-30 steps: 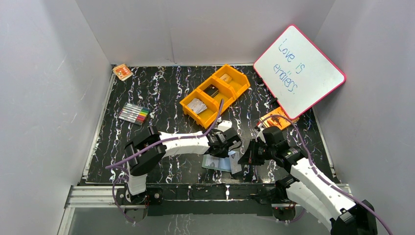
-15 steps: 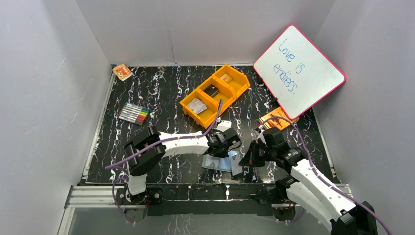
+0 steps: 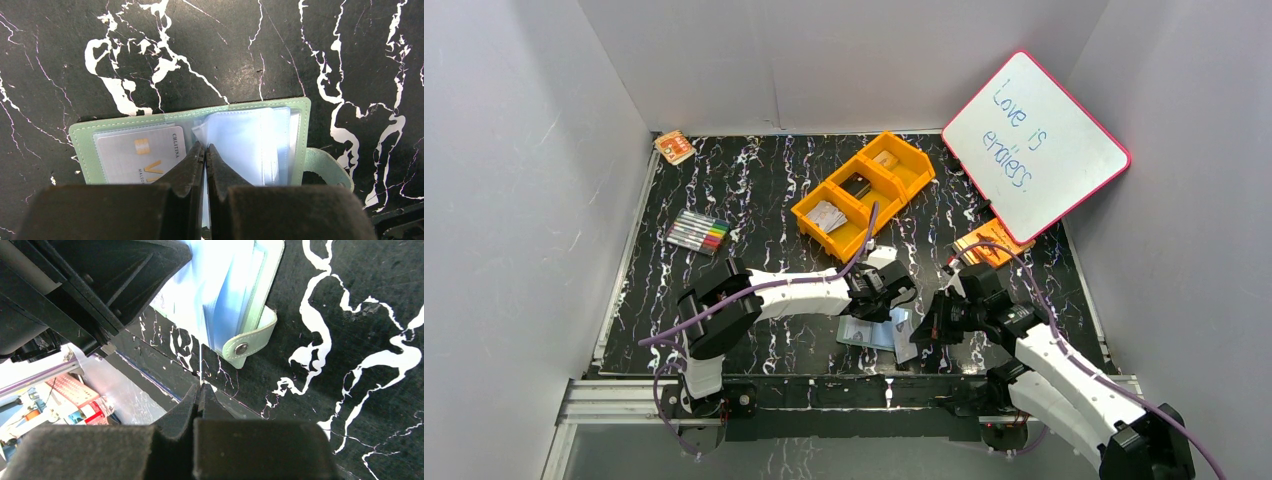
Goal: Put the credit cards into the card holder
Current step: Insert the credit card into the card holder.
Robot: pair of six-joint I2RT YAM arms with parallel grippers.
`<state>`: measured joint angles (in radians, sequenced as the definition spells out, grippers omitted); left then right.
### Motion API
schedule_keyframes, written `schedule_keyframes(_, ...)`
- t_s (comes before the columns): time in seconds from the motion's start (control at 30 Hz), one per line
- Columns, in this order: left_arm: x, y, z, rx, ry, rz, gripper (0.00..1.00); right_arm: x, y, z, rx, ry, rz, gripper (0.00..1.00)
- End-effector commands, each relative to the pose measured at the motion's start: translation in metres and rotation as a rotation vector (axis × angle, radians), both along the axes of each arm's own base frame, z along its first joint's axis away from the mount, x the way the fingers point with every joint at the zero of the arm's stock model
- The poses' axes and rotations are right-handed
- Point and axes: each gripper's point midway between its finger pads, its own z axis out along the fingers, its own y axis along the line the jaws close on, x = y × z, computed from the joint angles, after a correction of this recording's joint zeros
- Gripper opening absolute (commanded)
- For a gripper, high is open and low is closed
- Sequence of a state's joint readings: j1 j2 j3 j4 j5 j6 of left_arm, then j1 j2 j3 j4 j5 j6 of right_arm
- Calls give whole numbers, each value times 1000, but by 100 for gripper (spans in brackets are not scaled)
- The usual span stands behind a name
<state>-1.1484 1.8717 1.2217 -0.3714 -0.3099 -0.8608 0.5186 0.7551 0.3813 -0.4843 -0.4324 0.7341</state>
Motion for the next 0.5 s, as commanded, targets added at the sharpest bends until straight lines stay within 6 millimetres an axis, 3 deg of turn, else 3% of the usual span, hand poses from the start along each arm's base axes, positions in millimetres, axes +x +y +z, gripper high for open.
schedule_keyframes(0.0, -3, 25, -5, 73, 12, 18, 0, 2, 11, 6, 62, -17, 35, 0)
schedule_keyframes(0.2, -2, 21, 4, 53, 3, 14, 0, 4, 18, 8, 96, -18, 51, 0)
schedule_keyframes(0.47, 1, 21, 22, 32, -25, 6, 13, 9, 25, 2, 130, -3, 54, 0)
